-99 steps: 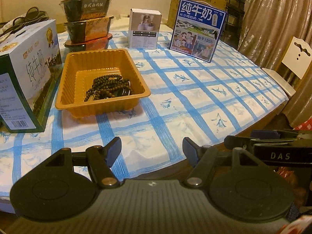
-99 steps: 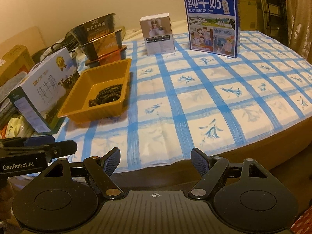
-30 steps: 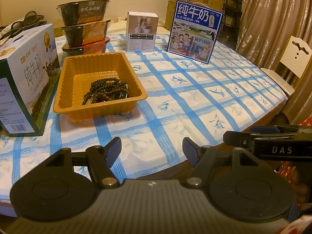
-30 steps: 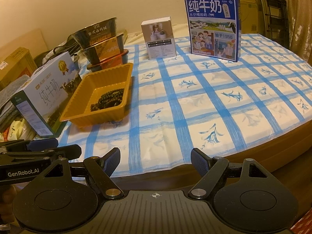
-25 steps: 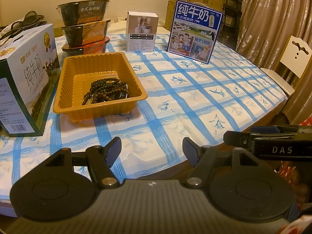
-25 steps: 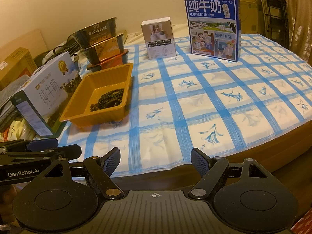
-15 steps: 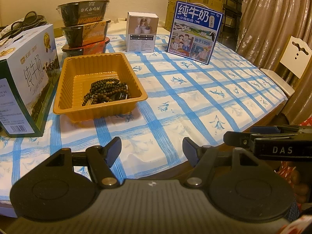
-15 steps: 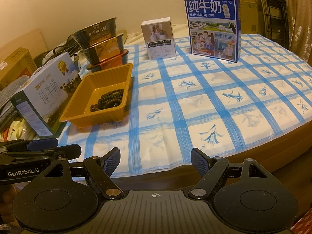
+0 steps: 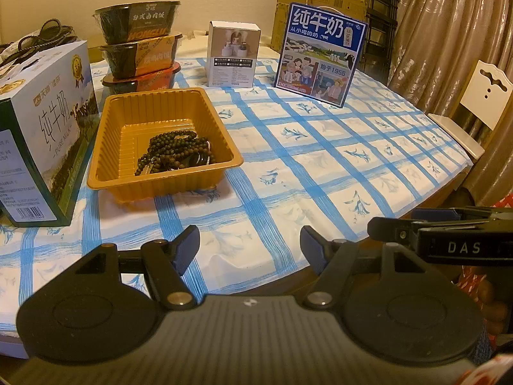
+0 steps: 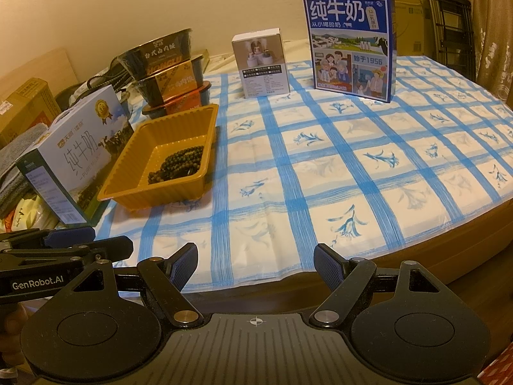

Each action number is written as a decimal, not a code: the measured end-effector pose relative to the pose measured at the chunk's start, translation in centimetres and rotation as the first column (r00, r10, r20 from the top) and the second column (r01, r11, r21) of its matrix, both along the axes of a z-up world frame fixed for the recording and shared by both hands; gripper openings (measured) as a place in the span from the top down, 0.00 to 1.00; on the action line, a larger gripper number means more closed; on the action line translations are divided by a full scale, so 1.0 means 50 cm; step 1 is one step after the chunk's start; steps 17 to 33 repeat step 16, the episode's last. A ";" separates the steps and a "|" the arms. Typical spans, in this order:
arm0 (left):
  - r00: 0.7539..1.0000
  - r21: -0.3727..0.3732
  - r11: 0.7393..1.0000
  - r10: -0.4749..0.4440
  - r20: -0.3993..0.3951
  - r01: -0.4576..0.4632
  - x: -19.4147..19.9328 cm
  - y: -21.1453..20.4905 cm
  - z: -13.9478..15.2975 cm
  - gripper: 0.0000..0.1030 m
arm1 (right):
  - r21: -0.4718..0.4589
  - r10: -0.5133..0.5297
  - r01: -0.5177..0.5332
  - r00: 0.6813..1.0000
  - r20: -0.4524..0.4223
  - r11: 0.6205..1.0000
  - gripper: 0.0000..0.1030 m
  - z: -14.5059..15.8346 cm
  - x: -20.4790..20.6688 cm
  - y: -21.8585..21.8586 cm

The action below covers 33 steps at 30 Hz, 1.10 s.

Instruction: Organize jewelry

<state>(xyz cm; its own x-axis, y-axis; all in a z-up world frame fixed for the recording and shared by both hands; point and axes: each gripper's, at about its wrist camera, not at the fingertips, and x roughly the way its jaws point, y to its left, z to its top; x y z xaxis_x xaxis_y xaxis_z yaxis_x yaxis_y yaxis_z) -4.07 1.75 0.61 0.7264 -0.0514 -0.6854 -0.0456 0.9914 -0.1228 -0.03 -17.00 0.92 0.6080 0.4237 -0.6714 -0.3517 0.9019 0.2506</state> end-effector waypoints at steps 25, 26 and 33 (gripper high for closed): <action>1.000 -0.009 1.000 -0.003 0.020 0.004 0.005 0.002 -0.002 0.35 | 0.001 -0.006 0.006 1.000 0.003 1.000 0.23 0.000 0.003 -0.002; 1.000 -0.009 1.000 -0.003 0.020 0.004 0.005 0.002 -0.002 0.35 | 0.001 -0.006 0.006 1.000 0.003 1.000 0.23 0.000 0.003 -0.002; 1.000 -0.009 1.000 -0.003 0.020 0.004 0.005 0.002 -0.002 0.35 | 0.001 -0.006 0.006 1.000 0.003 1.000 0.23 0.000 0.003 -0.002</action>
